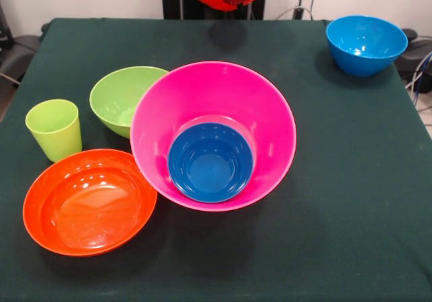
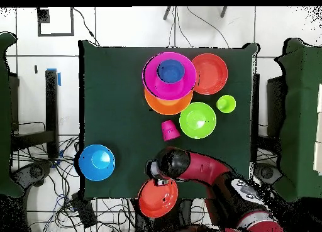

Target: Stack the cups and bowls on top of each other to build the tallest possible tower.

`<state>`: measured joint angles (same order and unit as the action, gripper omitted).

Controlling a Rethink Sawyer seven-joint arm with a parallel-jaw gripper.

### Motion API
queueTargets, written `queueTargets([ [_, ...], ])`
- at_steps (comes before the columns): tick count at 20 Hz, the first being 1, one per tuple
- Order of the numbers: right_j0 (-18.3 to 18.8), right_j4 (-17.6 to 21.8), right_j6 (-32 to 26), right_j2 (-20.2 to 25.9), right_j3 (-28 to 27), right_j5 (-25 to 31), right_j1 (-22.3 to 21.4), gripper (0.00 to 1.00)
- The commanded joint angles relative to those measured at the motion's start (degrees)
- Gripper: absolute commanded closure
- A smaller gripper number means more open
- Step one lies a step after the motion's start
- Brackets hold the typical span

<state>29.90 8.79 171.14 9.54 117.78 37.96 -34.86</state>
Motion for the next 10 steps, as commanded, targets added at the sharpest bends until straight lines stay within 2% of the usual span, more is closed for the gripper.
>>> queueTargets([
  [1,2.27,6.63,-13.4,2.78,-6.55,5.83,4.81,1.0],
  [5,4.58,9.39,-15.62,3.01,-8.99,7.79,5.46,1.0],
  [10,8.03,10.78,-19.89,6.17,-9.95,15.18,0.4,1.0],
])
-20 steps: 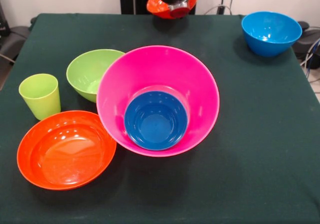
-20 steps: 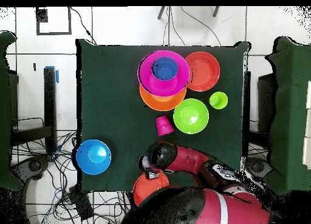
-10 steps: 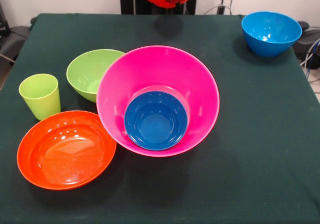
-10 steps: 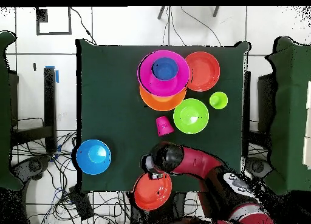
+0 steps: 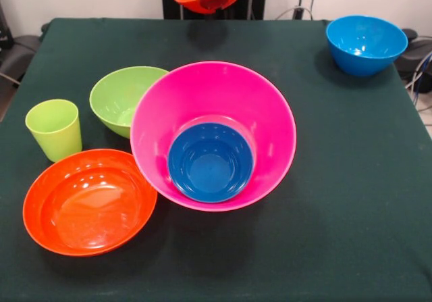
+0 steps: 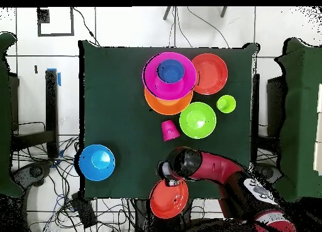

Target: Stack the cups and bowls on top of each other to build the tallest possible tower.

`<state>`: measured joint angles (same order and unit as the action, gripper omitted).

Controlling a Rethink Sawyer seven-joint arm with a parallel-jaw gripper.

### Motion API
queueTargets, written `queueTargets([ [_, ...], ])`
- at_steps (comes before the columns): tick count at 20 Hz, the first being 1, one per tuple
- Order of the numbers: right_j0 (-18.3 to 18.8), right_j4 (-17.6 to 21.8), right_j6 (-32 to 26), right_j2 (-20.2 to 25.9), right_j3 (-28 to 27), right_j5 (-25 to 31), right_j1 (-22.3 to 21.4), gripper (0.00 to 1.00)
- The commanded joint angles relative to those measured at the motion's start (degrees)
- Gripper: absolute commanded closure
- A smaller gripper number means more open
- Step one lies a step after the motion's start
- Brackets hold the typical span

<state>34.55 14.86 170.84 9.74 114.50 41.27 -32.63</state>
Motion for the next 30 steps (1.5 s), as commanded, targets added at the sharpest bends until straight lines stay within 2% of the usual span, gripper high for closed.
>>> queueTargets([
  [1,4.06,4.97,-19.99,6.5,-6.66,12.2,-2.12,1.0],
  [3,5.74,5.6,-21.22,7.34,-6.91,14.06,-3.14,1.0],
  [9,10.05,5.46,-24.43,10.32,-1.98,17.15,-10.99,1.0],
  [10,9.46,6.05,-24.34,9.81,-1.18,17.82,-13.25,1.0],
  [13,3.94,13.45,-23.14,6.11,-2.49,17.3,-18.31,1.0],
  [15,0.62,16.53,-21.05,4.47,-3.5,17.96,-20.17,1.0],
  [19,-2.68,18.66,-18.18,4.0,-2.85,16.21,-22.4,1.0],
  [22,-6.49,19.63,-14.4,3.23,-1.23,13.59,-24.97,1.0],
  [24,-8.33,18.9,-13.64,2.94,-1.41,15.01,-26.6,1.0],
  [28,-10.35,18.26,-16.89,2.84,-2.67,19.33,-31.05,1.0],
  [30,-11.19,18.23,-18.25,3.05,-4.52,22.14,-31.6,1.0],
])
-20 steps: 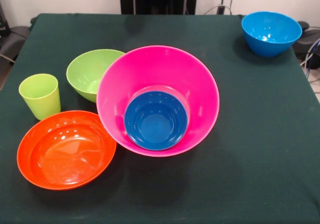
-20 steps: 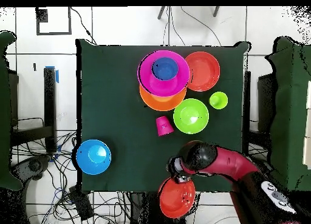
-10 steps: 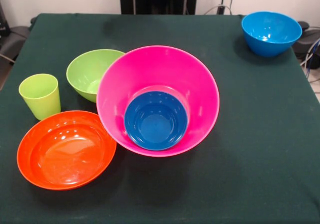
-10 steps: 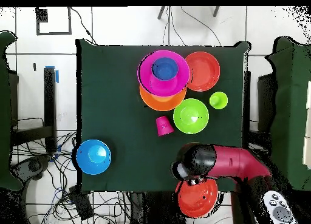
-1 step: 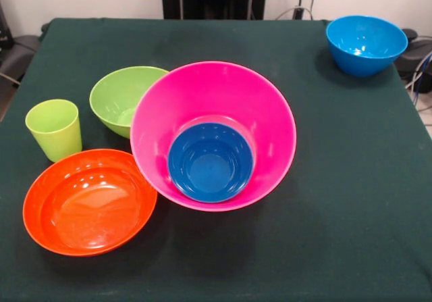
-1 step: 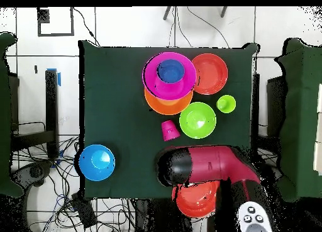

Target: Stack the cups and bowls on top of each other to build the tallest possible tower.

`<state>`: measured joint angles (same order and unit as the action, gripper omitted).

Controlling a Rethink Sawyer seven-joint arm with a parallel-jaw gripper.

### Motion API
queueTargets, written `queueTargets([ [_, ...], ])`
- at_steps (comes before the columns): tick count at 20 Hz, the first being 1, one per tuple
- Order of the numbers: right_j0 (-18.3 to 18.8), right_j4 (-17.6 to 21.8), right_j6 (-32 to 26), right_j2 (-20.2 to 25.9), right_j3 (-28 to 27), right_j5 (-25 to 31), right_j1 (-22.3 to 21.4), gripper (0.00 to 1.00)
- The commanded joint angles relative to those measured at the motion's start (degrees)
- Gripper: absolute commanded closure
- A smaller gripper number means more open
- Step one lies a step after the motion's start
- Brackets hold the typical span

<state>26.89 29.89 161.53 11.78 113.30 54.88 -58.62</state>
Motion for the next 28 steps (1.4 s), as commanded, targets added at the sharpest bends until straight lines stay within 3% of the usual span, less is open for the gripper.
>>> queueTargets([
  [1,-3.81,3.34,-9.62,1.18,-4.41,9.77,-5.59,1.0],
  [6,-7.19,5.89,-6.1,1.84,-10.38,11.36,-1.69,1.0],
  [14,-10.73,5.5,-4.43,2.7,-20.44,14.95,3.09,1.0],
  [17,-11.88,8.6,-4.8,2.22,-22.22,10.51,3.81,1.0],
  [19,-12.41,8.5,-4.67,2.03,-23.96,10.37,5.13,1.0],
  [25,-11.97,7.9,-7.28,1.9,-26.8,8.83,8.09,1.0],
  [28,-10.28,5.32,-10.49,2.67,-26.78,9.55,8.21,1.0],
])
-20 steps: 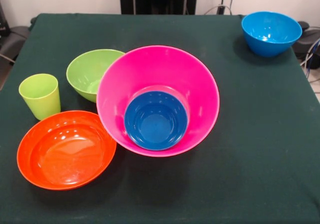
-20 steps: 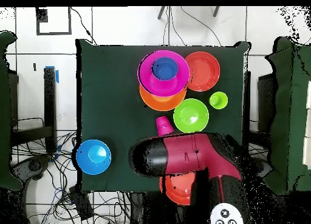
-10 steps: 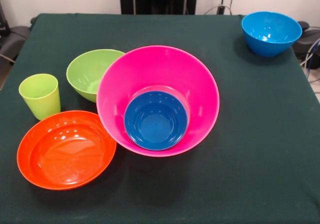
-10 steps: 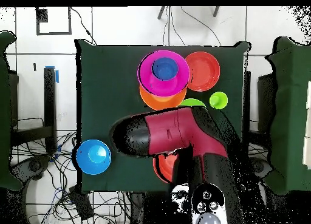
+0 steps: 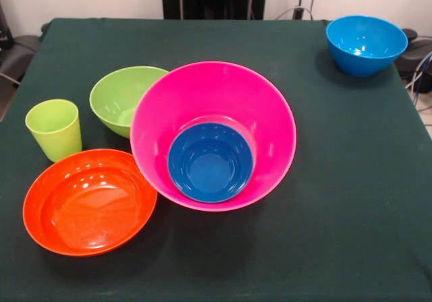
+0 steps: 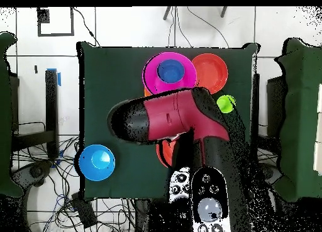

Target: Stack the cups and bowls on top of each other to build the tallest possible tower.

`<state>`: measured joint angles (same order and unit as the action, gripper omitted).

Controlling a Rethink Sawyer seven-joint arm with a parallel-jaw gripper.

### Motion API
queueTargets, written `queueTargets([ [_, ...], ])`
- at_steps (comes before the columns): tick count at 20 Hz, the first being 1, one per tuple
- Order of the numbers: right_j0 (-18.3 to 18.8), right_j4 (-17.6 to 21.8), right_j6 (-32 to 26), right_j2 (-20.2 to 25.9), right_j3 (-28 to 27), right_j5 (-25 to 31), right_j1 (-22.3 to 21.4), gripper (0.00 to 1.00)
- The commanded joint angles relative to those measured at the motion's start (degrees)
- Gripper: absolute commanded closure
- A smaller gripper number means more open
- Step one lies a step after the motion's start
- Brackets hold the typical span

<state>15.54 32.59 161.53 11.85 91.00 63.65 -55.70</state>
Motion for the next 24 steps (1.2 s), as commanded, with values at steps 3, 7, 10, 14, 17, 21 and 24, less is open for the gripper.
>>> queueTargets([
  [3,0.91,2.61,-10.9,2.42,-5.33,1.9,5.57,1.0],
  [7,1.33,2.04,-11.09,2.53,-7.11,2.71,7.19,1.0],
  [10,1.22,2.13,-10.04,2.1,-6.68,1.31,7.89,1.0],
  [14,0.66,2.12,-8.39,1.16,-4.8,0.07,7.51,1.0],
  [17,1.25,1.11,-9.06,1.11,-2.75,-0.5,5.89,1.0],
  [21,3.16,-0.07,-10.84,0.43,2.71,-3.0,1.68,1.0],
  [24,4.67,-1.13,-11.8,-0.01,4.93,-2.48,-1.06,1.0],
])
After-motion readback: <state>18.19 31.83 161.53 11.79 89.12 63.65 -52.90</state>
